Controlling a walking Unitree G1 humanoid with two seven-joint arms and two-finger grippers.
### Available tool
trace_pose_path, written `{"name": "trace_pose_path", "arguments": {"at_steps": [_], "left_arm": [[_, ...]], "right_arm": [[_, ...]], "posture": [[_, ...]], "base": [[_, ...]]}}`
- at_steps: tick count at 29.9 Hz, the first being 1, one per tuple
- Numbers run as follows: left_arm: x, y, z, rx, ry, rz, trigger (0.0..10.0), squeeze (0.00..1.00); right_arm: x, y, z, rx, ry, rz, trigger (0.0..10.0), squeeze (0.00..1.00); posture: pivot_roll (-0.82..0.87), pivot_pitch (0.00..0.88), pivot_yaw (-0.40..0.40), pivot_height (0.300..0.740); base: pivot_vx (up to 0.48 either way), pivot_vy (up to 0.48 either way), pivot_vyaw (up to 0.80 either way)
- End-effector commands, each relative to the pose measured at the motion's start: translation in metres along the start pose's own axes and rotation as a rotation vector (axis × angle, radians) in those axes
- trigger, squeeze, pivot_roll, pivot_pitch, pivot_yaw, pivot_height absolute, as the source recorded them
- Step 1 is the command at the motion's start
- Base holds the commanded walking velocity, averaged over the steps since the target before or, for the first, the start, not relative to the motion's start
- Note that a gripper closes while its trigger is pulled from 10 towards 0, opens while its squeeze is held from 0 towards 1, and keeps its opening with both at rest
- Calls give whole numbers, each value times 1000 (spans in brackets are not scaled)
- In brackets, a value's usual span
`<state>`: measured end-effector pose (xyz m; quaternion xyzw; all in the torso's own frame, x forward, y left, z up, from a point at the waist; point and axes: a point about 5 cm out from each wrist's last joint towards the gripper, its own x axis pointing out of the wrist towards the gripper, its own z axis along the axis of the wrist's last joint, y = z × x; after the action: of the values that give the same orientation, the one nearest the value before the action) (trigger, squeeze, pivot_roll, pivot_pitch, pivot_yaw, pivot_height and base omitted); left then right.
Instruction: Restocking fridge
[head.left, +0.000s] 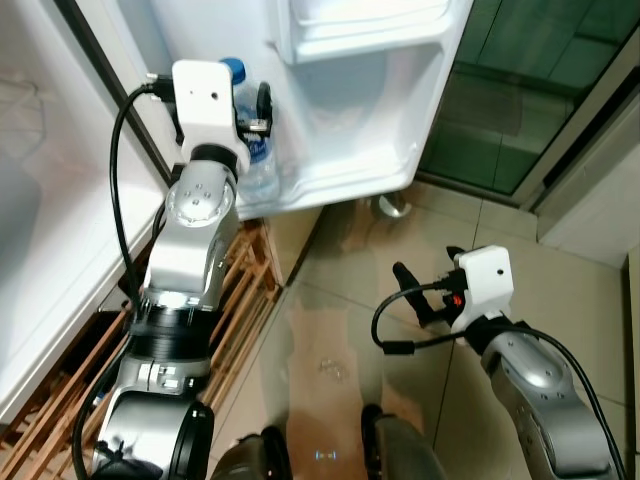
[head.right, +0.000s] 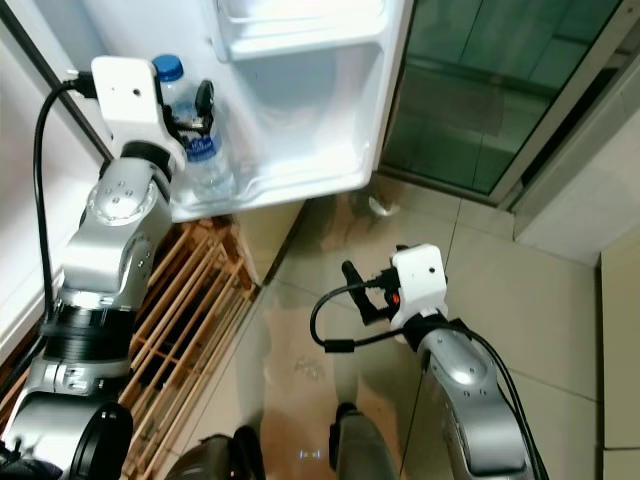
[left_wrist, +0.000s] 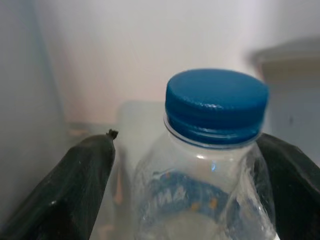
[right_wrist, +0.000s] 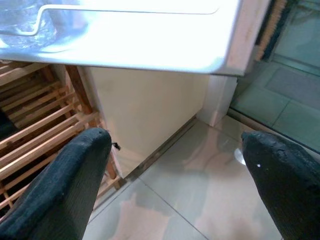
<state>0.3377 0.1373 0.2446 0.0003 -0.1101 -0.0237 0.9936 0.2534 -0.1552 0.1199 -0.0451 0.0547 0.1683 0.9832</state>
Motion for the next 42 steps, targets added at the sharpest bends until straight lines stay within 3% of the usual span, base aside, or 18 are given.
{"name": "trace_pose_path", "arguments": {"at_steps": [1, 3, 4, 7, 8, 13, 21, 26, 30, 32, 35, 42], "left_arm": [[-9, 8, -10, -8, 68, 10, 10000, 1000], [-20, 9, -15, -36, 99, -9, 10000, 1000], [-29, 5, -21, -118, 133, -44, 10000, 1000], [-37, -1, -25, -191, 157, -84, 10000, 1000], [-41, -3, -25, -217, 164, -106, 10000, 0], [-51, -8, -28, -255, 170, -149, 10000, 0], [-71, 5, -63, -117, 193, -117, 10000, 0], [-74, 8, -69, -121, 185, -101, 10000, 0], [-83, 13, -77, -81, 178, -97, 10000, 0], [-100, 24, -87, -44, 194, -66, 10000, 0], [-108, 29, -93, -32, 206, -46, 10000, 0], [-99, 20, -89, -34, 156, -84, 10000, 0]], "right_arm": [[0, -1, -1, -1, -3, 1, 10000, 0], [2, -3, -1, 1, -6, 1, 10000, 0], [5, -4, 0, 2, -8, 2, 10000, 0], [6, -3, 0, 2, -9, 4, 10000, 0], [6, -3, -1, 1, -9, 6, 10000, 0], [7, -3, -4, 3, -5, 8, 10000, 0], [6, -4, -4, 19, -26, -9, 10000, 0], [2, -5, -3, 24, -39, -21, 10000, 0], [-10, -12, -8, 63, -48, -60, 10000, 0], [-33, -15, -23, 70, -7, -75, 10000, 0], [-39, -18, -27, 70, 4, -93, 10000, 0], [-21, -29, -22, 53, -30, -145, 10000, 0]], "posture": [[-197, 100, 43, 740], [-183, 96, 38, 740], [-171, 93, 36, 740], [-168, 93, 37, 740], [-164, 92, 36, 740], [-154, 90, 34, 740], [-171, 77, 48, 740], [-181, 64, 51, 740], [-189, 52, 55, 740], [-199, 52, 62, 740], [-203, 50, 62, 740], [-194, 32, 61, 740]], "base": [[0, 0, 0], [0, 0, 0], [0, 0, 0], [0, 0, 0], [0, 0, 0], [0, 0, 0], [0, 0, 0], [0, 0, 0], [0, 0, 0], [0, 0, 0], [0, 0, 0], [0, -281, 0]]}}
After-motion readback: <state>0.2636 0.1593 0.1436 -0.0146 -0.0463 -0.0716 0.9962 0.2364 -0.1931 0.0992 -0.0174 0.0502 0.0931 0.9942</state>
